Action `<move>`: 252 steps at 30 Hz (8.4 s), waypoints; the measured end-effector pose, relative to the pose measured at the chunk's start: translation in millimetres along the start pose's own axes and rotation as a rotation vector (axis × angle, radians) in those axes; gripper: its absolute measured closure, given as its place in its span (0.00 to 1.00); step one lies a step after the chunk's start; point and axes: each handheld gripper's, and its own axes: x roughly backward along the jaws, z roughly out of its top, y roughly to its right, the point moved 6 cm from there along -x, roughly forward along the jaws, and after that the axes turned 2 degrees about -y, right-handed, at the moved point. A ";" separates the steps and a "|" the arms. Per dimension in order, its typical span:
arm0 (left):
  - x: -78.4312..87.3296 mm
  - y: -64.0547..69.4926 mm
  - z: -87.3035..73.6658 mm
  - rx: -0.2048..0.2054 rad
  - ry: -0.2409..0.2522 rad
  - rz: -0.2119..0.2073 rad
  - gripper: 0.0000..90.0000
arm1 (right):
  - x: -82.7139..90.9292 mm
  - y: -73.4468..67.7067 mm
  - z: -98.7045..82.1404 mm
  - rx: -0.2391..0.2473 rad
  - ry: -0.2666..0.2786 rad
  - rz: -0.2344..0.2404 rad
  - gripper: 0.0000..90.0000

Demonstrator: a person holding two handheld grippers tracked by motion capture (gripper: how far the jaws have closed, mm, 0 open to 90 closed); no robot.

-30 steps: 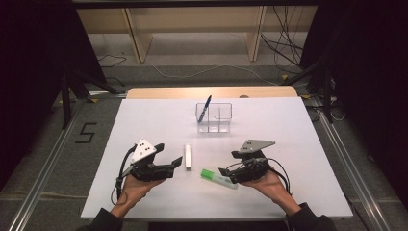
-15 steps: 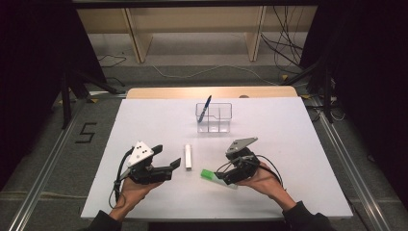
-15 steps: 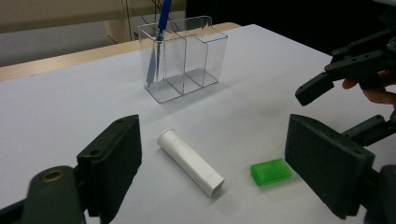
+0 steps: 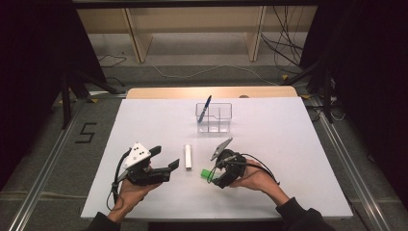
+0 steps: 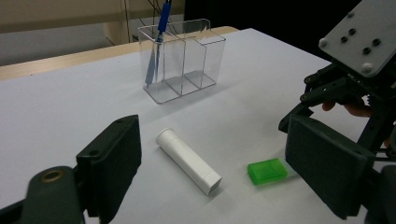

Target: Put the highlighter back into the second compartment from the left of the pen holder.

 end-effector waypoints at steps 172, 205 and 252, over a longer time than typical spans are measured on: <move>0.1 -2.2 -0.1 -0.006 0.024 0.015 0.20 | 49.3 152.1 103.5 -0.442 0.757 -0.410 0.74; 0.9 -1.9 1.3 -0.005 0.033 0.012 0.20 | 22.8 153.9 113.1 -0.471 0.721 -0.433 0.74; -8.8 -6.5 -7.2 0.035 -0.059 0.045 0.20 | 72.8 121.3 44.8 -0.416 0.646 -0.309 0.25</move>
